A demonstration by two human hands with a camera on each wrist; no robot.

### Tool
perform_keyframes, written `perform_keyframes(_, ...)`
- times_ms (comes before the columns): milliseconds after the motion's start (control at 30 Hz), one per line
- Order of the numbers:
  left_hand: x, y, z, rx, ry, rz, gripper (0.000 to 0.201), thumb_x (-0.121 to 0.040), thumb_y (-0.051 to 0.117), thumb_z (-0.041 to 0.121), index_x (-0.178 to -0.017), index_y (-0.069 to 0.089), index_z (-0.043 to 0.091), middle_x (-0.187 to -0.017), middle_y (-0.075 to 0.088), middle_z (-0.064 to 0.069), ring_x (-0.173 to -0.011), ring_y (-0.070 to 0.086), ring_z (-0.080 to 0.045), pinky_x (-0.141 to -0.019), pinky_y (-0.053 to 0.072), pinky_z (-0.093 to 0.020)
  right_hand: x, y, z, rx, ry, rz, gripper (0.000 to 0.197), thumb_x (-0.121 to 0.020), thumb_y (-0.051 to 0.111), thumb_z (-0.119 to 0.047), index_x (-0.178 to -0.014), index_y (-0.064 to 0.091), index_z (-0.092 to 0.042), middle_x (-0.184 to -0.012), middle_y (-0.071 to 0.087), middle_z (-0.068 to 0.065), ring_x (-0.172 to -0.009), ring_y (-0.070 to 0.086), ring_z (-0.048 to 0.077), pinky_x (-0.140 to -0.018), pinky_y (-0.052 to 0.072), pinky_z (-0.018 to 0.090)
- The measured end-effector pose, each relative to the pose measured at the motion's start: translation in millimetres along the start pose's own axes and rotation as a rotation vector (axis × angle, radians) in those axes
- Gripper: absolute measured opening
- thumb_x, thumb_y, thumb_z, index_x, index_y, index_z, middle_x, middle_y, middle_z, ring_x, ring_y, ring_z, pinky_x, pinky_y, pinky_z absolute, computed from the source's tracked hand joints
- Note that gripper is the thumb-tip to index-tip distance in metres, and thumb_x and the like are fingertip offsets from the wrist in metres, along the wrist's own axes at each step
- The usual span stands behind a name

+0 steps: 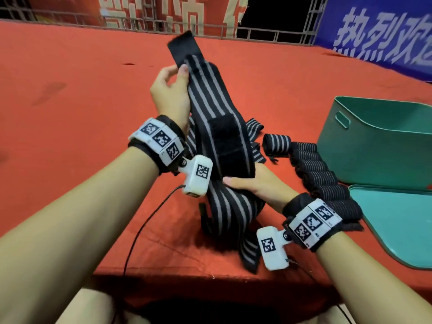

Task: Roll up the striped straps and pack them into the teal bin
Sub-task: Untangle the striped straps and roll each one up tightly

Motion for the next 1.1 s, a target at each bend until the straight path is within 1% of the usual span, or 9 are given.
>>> perform_keyframes(200, -4, 10, -10, 0.182, -0.19, 0.03, 0.024, -0.099, 0.064, 0.029, -0.11, 0.068, 0.008, -0.107, 0.074, -0.015, -0.096, 0.074, -0.03, -0.075, 0.064, -0.043, 4, 24, -17, -0.572, 0.103, -0.025, 0.043, -0.093, 0.062, -0.049, -0.112, 0.079, -0.014, -0.122, 0.073, 0.014, -0.11, 0.071, 0.027, -0.104, 0.052, 0.044)
perform_keyframes(333, -12, 1, -1, 0.124, -0.155, 0.053, 0.026, -0.09, 0.068, 0.037, -0.104, 0.07, 0.014, -0.106, 0.075, -0.01, -0.098, 0.074, -0.026, -0.085, 0.062, -0.044, 9, 26, -5, -0.316, 0.074, 0.104, 0.039, -0.105, 0.052, -0.037, -0.125, 0.068, -0.008, -0.124, 0.073, 0.012, -0.117, 0.069, 0.027, -0.111, 0.047, 0.049)
perform_keyframes(433, -14, -1, 1, 0.177, -0.172, 0.104, 0.024, -0.089, 0.07, 0.034, -0.101, 0.072, 0.014, -0.102, 0.077, -0.009, -0.096, 0.075, -0.025, -0.086, 0.062, -0.047, 22, 45, -6, -0.152, 0.073, -0.069, 0.015, -0.104, 0.059, -0.023, -0.116, 0.065, -0.017, -0.104, 0.076, -0.002, -0.093, 0.07, 0.013, -0.089, 0.056, 0.03)
perform_keyframes(533, -9, 5, 3, 0.314, -0.219, 0.145, 0.018, -0.099, 0.066, 0.022, -0.104, 0.07, 0.006, -0.099, 0.077, -0.012, -0.091, 0.076, -0.027, -0.08, 0.064, -0.044, 40, 67, 11, -0.074, 0.2, -0.332, 0.017, -0.1, 0.066, -0.021, -0.115, 0.061, -0.015, -0.071, 0.061, -0.008, -0.059, 0.055, 0.009, -0.063, 0.049, 0.032)
perform_keyframes(633, -5, 9, 14, 0.244, -0.155, 0.132, 0.016, -0.1, 0.065, 0.022, -0.104, 0.068, 0.008, -0.098, 0.076, -0.01, -0.089, 0.075, -0.023, -0.074, 0.063, -0.036, 49, 71, 24, -0.04, 0.272, -0.391, 0.032, -0.098, 0.069, -0.026, -0.126, 0.062, -0.013, -0.106, 0.077, 0.005, -0.099, 0.073, 0.036, -0.089, 0.055, 0.066)
perform_keyframes(700, -3, 12, 11, 0.159, -0.134, 0.061, 0.013, -0.099, 0.066, 0.027, -0.101, 0.067, 0.014, -0.1, 0.075, -0.008, -0.091, 0.075, -0.023, -0.077, 0.063, -0.037, 53, 69, 25, -0.012, 0.294, -0.431, 0.025, -0.099, 0.068, -0.03, -0.12, 0.065, -0.017, -0.103, 0.078, 0.002, -0.098, 0.074, 0.03, -0.092, 0.054, 0.062)
perform_keyframes(767, 3, 17, -5, 0.06, -0.149, -0.059, 0.018, -0.095, 0.068, 0.037, -0.1, 0.067, 0.019, -0.102, 0.076, -0.009, -0.094, 0.074, -0.027, -0.083, 0.062, -0.044, 49, 53, 21, 0.1, 0.3, -0.353, 0.024, -0.097, 0.065, -0.044, -0.112, 0.065, -0.024, -0.088, 0.075, -0.013, -0.076, 0.071, 0.005, -0.076, 0.06, 0.043)
perform_keyframes(933, 37, 16, -57, -0.164, -0.182, -0.292, 0.016, -0.098, 0.065, 0.037, -0.103, 0.069, 0.022, -0.105, 0.075, -0.005, -0.089, 0.071, -0.021, -0.071, 0.057, -0.037, 12, -23, 12, 0.163, 0.149, 0.243, 0.088, -0.067, 0.056, -0.094, -0.122, 0.063, -0.025, -0.118, 0.069, -0.007, -0.1, 0.069, 0.011, -0.092, 0.06, 0.042)
perform_keyframes(1100, 71, 13, -89, -0.174, -0.276, -0.442, 0.017, -0.103, 0.061, 0.026, -0.106, 0.072, 0.014, -0.105, 0.075, -0.009, -0.09, 0.07, -0.018, -0.077, 0.058, -0.034, -21, -36, 3, 0.011, 0.001, 0.349, 0.082, -0.076, 0.066, -0.076, -0.136, 0.057, -0.021, -0.133, 0.064, -0.007, -0.125, 0.059, 0.006, -0.111, 0.046, 0.039)
Point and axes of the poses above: each hand's wrist, its own x-axis away from the middle knuckle, its own y-axis out of the palm, z = x × y, the point moved 9 cm from there along -x, towards the middle knuckle
